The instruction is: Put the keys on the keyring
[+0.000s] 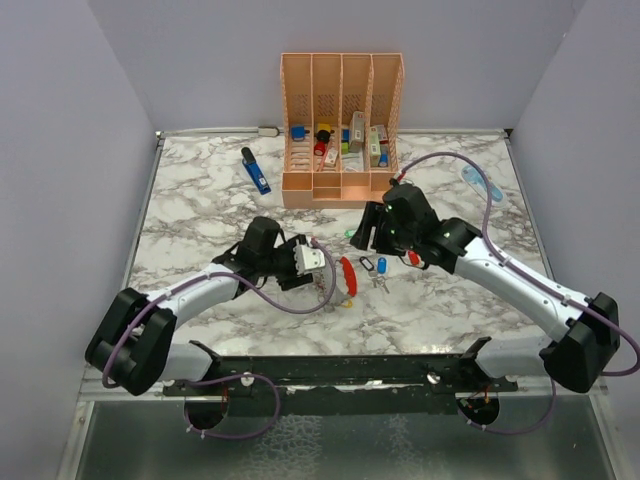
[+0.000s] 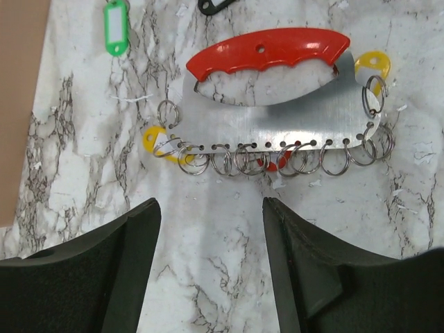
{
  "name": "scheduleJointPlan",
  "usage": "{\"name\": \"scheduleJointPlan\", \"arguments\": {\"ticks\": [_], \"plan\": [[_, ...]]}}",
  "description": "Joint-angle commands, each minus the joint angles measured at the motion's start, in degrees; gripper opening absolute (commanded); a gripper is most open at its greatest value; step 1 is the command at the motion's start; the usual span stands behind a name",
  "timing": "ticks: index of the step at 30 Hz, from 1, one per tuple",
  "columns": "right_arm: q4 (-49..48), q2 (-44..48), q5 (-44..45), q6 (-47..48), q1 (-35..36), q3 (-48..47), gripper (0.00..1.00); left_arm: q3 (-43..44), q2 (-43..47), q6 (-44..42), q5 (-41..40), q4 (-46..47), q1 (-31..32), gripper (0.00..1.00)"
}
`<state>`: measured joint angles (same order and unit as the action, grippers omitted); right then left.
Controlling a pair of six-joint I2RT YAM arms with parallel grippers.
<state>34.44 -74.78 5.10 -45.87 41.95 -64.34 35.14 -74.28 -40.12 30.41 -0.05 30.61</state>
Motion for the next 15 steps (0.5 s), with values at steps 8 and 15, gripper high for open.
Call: {"name": "scheduleJointPlan", "arguments": {"ticks": [8,15], "plan": [[0.1,3.0,4.0,6.9,-7.2,6.9,0.4,1.7,-7.5,-5.8,0.6,4.5,3.0,0.63],[-3.5,1.4,2.1,8.9,-9.6,9.9,0.36,5.9,-11.7,-7.1,4.6,0.9,3.7,0.62]]}}
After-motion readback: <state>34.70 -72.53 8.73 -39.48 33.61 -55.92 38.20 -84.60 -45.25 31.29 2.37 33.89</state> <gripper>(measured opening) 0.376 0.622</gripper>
